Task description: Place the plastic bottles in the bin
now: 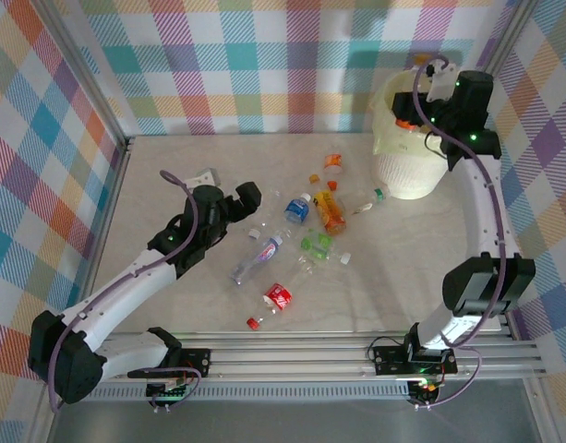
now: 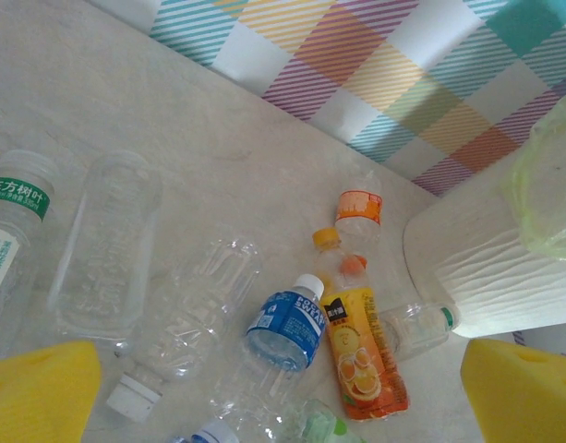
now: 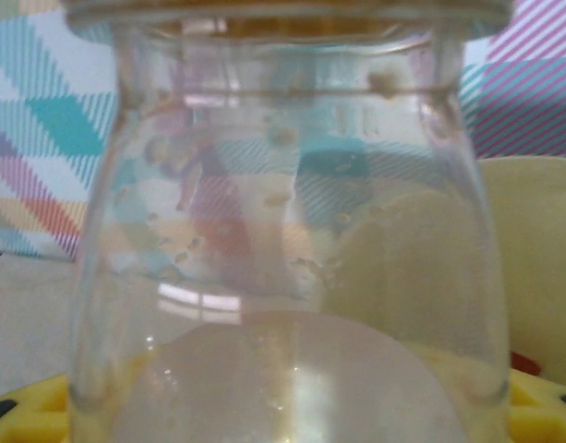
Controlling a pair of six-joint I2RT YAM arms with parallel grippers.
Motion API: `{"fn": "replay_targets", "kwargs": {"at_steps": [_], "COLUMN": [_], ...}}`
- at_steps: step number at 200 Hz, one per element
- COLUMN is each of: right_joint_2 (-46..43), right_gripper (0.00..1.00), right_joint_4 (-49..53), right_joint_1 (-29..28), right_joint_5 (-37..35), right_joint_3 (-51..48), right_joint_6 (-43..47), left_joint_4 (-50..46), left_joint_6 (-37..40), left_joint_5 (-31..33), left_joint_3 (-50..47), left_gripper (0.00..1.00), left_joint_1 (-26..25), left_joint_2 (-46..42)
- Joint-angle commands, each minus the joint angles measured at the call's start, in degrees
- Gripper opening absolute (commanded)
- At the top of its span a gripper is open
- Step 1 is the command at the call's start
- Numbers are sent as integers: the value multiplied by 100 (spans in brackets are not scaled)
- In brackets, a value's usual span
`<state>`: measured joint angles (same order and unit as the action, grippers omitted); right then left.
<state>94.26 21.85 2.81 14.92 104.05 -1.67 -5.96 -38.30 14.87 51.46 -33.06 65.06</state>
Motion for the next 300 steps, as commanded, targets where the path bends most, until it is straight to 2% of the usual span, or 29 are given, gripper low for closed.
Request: {"fn": "replay_targets", "kwargs": {"at_steps": [1, 37, 96, 142, 161, 227, 300], "right_joint_2": [405, 956, 1955, 2730, 2902, 2833, 2175], "right_gripper": [34, 33, 36, 41, 45, 72, 86], "right_joint_4": [-50, -97, 1082, 1844, 1919, 1969, 1628], "right_joint_1": [163, 422, 493, 519, 515, 501, 497], "right_joint_5": [-422, -1082, -2468, -3030, -3108, -3050, -2905], "right_joint_3": [538, 746, 1896, 2913, 3130, 3177, 2592], "right_joint_6": [-336, -488, -208, -203, -232, -294, -94], "left_joint_4": [-129, -229, -410, -576, -641, -826, -900], "left_joint_6": [-105, -177, -168, -158, -177, -227, -217], "left_joint_5": [202, 366, 477, 581, 600, 684, 691], "left_joint_3": [-154, -283, -323, -330, -354, -411, -423], "left_gripper": [100, 100, 100, 100, 100, 100, 100], "left_joint_1": [36, 41, 47, 45, 45, 46, 45], "left_joint_2": [-220, -460, -566, -631, -652, -701, -654]}}
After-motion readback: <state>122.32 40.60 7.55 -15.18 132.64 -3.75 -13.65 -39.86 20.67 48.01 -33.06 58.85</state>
